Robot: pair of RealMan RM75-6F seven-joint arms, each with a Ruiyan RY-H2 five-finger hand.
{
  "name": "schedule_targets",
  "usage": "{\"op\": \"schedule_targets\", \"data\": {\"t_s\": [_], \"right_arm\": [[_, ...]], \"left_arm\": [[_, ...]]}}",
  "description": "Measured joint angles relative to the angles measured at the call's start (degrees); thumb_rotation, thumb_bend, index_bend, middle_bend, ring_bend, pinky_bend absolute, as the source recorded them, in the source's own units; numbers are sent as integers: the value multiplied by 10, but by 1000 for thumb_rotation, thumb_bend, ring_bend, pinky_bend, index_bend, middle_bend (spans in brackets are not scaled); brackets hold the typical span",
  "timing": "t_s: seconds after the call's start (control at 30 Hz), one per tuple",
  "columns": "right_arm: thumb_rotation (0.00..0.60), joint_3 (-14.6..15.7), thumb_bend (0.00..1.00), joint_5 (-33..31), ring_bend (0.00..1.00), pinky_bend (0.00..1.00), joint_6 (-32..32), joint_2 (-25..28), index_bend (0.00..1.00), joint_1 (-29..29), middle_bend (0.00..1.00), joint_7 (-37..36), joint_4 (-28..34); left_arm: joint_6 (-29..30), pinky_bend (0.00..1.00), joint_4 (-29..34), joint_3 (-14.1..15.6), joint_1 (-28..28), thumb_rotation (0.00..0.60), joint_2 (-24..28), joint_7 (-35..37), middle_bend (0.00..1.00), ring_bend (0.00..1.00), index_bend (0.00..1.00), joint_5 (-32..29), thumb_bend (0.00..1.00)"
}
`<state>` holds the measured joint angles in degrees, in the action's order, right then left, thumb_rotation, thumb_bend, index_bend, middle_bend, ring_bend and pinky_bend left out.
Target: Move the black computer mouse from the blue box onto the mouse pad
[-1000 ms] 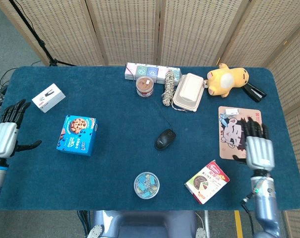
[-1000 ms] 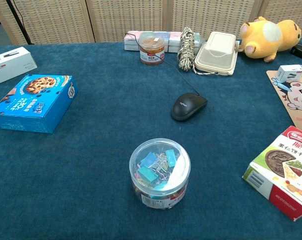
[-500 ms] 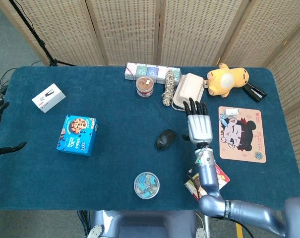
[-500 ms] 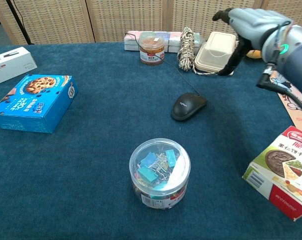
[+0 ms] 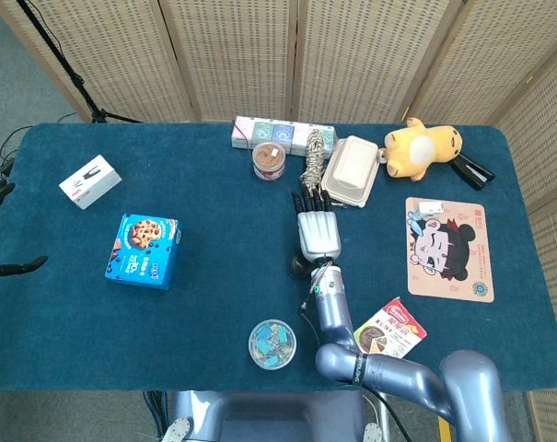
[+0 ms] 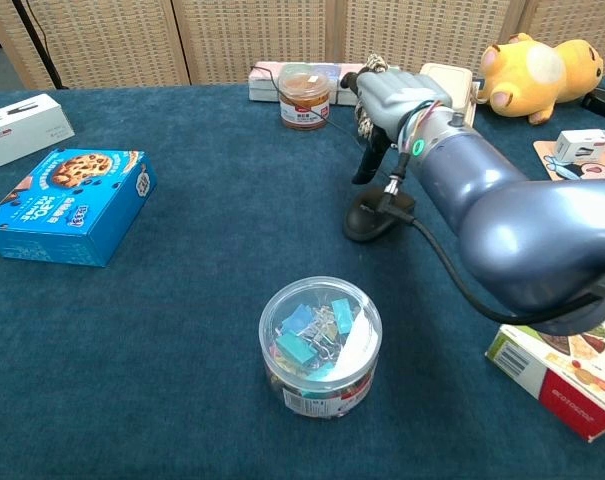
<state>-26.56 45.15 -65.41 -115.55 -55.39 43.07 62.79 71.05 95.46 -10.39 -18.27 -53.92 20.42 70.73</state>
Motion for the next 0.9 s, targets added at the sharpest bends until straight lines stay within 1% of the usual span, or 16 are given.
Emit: {"op": "schedule_targets", "data": {"t_s": [0.23, 0.53, 0.63, 0.73, 0.9], "right_arm": [[600, -17, 0, 1, 0, 0, 37, -53, 0, -49, 0, -25, -90], [600, -26, 0, -8, 0, 0, 67, -106, 0, -84, 0, -26, -179], [600, -24, 0, -9, 0, 0, 60, -110, 0, -82, 0, -15, -180], [600, -17, 0, -9, 0, 0, 45, -107, 0, -68, 0, -1, -161], [600, 6, 0, -9, 0, 0, 5, -85, 0, -24, 0, 25, -93]], "left_arm": [[-13, 0, -5, -6, 0, 600, 3, 8, 0, 0, 0, -10, 25], [-21, 0, -8, -12, 3, 600, 6, 20, 0, 0, 0, -9, 25], [-24, 0, -9, -13, 4, 600, 6, 22, 0, 0, 0, -9, 25], [-25, 0, -8, -14, 4, 600, 7, 22, 0, 0, 0, -8, 26], [-26, 0, -4, -14, 4, 600, 6, 16, 0, 0, 0, -5, 25]]}}
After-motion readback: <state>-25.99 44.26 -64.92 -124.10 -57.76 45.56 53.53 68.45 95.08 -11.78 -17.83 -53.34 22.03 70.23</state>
